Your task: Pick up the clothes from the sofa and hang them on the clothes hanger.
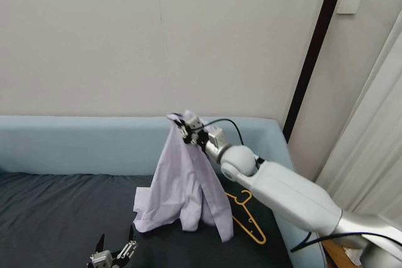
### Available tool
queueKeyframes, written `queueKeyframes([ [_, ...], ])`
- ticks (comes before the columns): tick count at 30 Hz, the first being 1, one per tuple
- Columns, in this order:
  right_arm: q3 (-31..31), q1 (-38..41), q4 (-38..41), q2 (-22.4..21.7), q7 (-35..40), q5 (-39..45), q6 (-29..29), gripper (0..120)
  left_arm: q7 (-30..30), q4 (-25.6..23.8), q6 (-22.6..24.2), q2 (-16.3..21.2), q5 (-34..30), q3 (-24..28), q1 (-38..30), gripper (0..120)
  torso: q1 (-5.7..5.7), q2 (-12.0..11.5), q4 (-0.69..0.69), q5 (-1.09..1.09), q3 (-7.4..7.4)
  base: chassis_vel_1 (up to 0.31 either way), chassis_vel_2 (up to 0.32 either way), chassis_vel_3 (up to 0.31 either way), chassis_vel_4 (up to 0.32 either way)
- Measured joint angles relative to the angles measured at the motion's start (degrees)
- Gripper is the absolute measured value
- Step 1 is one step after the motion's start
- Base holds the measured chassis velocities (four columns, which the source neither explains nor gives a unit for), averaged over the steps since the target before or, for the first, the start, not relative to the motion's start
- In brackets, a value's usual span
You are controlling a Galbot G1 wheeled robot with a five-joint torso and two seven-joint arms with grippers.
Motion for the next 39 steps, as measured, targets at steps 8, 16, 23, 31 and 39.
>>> queueKeyframes([
  [8,0.0,-4.6,5.8,-6.0,-5.1,-0.1,5.7,0,-0.6,-0.6,-0.2,0.0,-0.8,-2.0,1.1,99,0.00,0.0,-0.03,0.04,0.00,0.000,0.000,0.000,0.000],
  [16,5.8,-38.8,2.7,-14.5,-10.5,-19.5,14.9,0,-0.1,-0.3,0.2,3.0,-0.9,-1.3,1.9,99,-0.01,0.0,-0.07,0.10,0.01,0.000,0.000,0.000,0.000],
  [23,11.1,-50.7,-3.4,-14.9,-12.7,-25.9,19.0,0,-0.1,0.5,2.2,6.9,-1.1,0.1,0.4,98,-0.02,0.0,-0.02,0.05,-0.01,0.000,0.000,0.000,0.000],
  [31,16.1,-56.1,-4.8,-14.6,-13.1,-27.7,19.6,0,-0.1,0.8,9.2,18.7,-6.6,3.7,-7.6,99,-0.02,0.0,-0.02,0.03,0.00,0.000,0.000,0.000,0.000],
  [39,17.8,-59.8,-3.1,-15.2,-12.9,-27.7,19.6,12,1.2,1.4,11.0,24.4,-8.7,4.3,-9.9,98,-0.01,0.0,-0.02,0.03,0.00,0.000,0.000,0.000,0.000],
])
